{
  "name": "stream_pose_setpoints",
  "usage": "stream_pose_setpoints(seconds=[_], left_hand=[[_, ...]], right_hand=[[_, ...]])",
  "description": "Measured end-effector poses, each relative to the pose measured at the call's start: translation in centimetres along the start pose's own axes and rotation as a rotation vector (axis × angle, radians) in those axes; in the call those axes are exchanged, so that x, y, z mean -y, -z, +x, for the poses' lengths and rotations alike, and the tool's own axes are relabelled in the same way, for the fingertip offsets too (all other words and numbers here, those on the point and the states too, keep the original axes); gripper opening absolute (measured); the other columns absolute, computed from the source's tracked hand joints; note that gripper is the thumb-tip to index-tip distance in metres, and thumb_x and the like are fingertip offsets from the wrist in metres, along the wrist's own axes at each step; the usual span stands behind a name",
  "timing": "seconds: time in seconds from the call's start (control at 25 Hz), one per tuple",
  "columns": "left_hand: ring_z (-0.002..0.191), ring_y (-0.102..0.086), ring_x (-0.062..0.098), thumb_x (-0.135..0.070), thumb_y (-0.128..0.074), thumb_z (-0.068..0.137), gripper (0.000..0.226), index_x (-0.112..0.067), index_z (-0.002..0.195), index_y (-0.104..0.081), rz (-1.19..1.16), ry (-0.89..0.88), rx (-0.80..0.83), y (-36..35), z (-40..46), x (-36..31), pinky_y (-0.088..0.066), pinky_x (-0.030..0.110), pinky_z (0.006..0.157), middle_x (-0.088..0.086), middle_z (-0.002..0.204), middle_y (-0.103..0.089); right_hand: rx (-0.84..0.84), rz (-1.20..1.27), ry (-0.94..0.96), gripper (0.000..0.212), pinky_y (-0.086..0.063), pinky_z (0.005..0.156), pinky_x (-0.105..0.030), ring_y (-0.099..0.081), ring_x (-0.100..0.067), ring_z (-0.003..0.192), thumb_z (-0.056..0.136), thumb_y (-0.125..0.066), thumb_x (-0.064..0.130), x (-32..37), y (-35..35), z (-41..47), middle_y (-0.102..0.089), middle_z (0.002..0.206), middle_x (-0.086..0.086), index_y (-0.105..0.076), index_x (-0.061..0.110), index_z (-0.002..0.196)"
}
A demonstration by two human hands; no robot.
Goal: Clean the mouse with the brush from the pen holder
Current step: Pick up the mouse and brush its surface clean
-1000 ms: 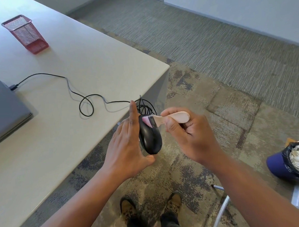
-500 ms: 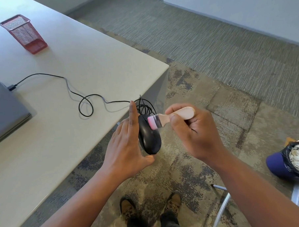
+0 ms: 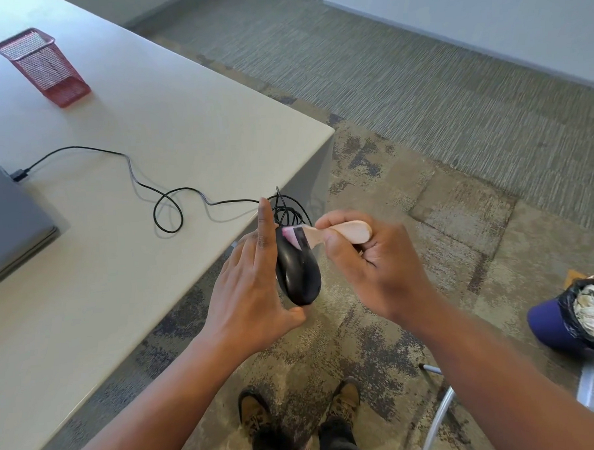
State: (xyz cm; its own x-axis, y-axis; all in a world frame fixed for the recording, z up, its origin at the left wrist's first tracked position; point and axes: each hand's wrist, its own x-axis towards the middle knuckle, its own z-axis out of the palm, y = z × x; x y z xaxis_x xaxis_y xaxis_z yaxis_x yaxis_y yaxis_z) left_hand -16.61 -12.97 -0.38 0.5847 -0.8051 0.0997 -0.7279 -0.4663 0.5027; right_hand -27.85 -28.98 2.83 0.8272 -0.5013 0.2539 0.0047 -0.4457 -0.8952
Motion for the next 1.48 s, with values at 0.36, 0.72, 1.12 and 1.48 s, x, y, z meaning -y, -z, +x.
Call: stream_pose_setpoints(seconds=[0.36, 0.72, 1.12, 1.48], left_hand=[[0.140, -0.044, 0.027, -0.053, -0.088, 0.059, 0.157, -0.031, 0.155, 0.033, -0.032, 0.027, -0.006, 0.0, -0.1, 0.1, -0.041, 0.038, 0.110, 0.004, 0.154, -0.046], [0.142, -0.042, 0.026, -0.053, -0.090, 0.059, 0.157, -0.032, 0.155, 0.034, -0.038, 0.031, -0.012, 0.0, 0.0, -0.1, -0.041, 0.041, 0.113, 0.003, 0.157, -0.043], [0.141, -0.043, 0.027, -0.055, -0.090, 0.059, 0.159, -0.030, 0.155, 0.035, -0.014, 0.027, -0.004, -0.1, 0.0, 0.1, -0.041, 0.039, 0.110, 0.004, 0.155, -0.044], [0.139, -0.045, 0.028, -0.050, -0.091, 0.057, 0.160, -0.029, 0.155, 0.034, -0.014, 0.019, -0.004, -0.1, 0.1, 0.0, -0.044, 0.043, 0.111, 0.003, 0.152, -0.046]], right_hand=[[-0.066, 0.161, -0.176, 0.013, -0.048, 0.052, -0.044, -0.059, -0.030, 0.057, 0.093, -0.060, 0.022, -0.8, 1.0, 0.5, -0.070, 0.067, -0.006, -0.073, 0.022, 0.093], [-0.058, 0.170, -0.199, 0.015, -0.051, 0.057, -0.053, -0.060, -0.034, 0.058, 0.091, -0.059, 0.016, -0.8, 1.8, 0.4, -0.071, 0.065, -0.005, -0.073, 0.020, 0.087], [-0.052, 0.166, -0.164, 0.013, -0.046, 0.051, -0.060, -0.056, -0.048, 0.061, 0.089, -0.060, 0.020, -0.6, 2.7, 0.1, -0.066, 0.067, -0.018, -0.073, 0.020, 0.088], [0.114, -0.003, -0.057, 0.013, -0.030, 0.040, -0.024, -0.041, -0.005, 0.042, 0.092, -0.061, 0.018, -0.7, 2.7, -0.3, -0.053, 0.051, 0.012, -0.074, 0.015, 0.093]])
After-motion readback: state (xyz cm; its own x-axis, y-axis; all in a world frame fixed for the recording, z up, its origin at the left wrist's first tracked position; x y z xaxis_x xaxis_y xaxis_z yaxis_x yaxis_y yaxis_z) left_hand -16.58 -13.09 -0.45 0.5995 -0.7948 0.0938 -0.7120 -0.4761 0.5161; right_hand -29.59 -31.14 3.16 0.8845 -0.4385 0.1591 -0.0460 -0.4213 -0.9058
